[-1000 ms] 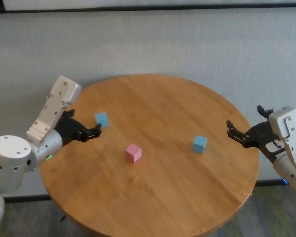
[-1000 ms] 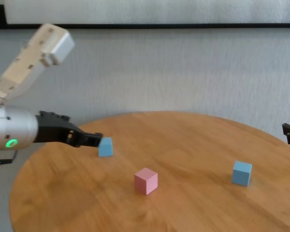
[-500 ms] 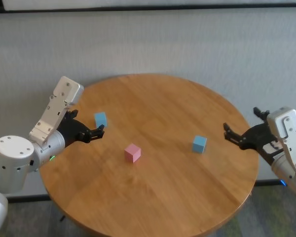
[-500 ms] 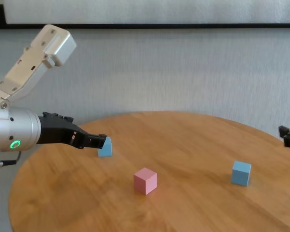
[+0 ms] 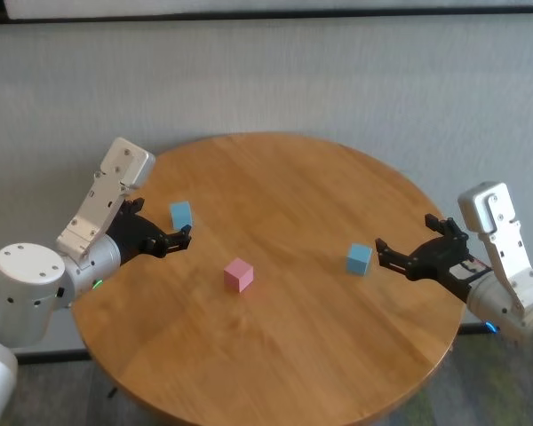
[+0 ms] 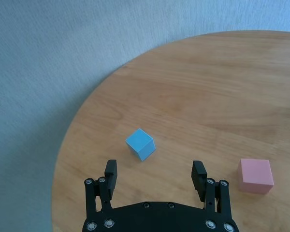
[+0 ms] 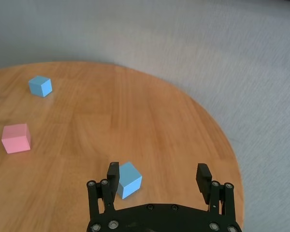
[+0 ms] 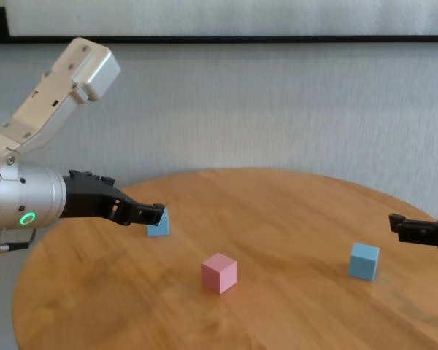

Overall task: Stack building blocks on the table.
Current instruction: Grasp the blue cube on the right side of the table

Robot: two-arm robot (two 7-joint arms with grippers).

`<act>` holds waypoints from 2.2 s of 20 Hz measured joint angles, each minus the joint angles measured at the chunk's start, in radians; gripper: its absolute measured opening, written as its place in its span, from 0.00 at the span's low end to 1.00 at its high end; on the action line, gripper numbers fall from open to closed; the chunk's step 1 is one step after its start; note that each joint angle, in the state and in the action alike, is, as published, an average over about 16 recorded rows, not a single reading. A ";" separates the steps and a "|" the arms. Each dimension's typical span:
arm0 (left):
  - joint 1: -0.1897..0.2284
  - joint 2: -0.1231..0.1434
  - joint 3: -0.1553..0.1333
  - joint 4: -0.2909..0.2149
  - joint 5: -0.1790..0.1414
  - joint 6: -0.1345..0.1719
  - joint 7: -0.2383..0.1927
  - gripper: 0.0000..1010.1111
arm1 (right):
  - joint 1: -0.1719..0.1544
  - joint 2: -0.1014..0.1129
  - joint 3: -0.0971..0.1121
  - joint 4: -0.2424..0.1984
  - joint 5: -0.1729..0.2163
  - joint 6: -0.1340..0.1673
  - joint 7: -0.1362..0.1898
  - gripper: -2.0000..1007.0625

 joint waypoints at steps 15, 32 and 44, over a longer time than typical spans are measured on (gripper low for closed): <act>-0.002 -0.001 0.003 0.002 0.001 0.002 -0.001 0.99 | 0.073 -0.073 -0.043 0.080 -0.044 0.082 0.063 1.00; -0.003 -0.002 0.004 0.003 0.001 0.002 -0.001 0.99 | 0.120 -0.170 -0.040 0.181 -0.114 0.097 0.038 1.00; -0.003 -0.002 0.004 0.003 0.001 0.002 -0.001 0.99 | 0.132 -0.212 -0.014 0.238 -0.127 0.088 0.040 1.00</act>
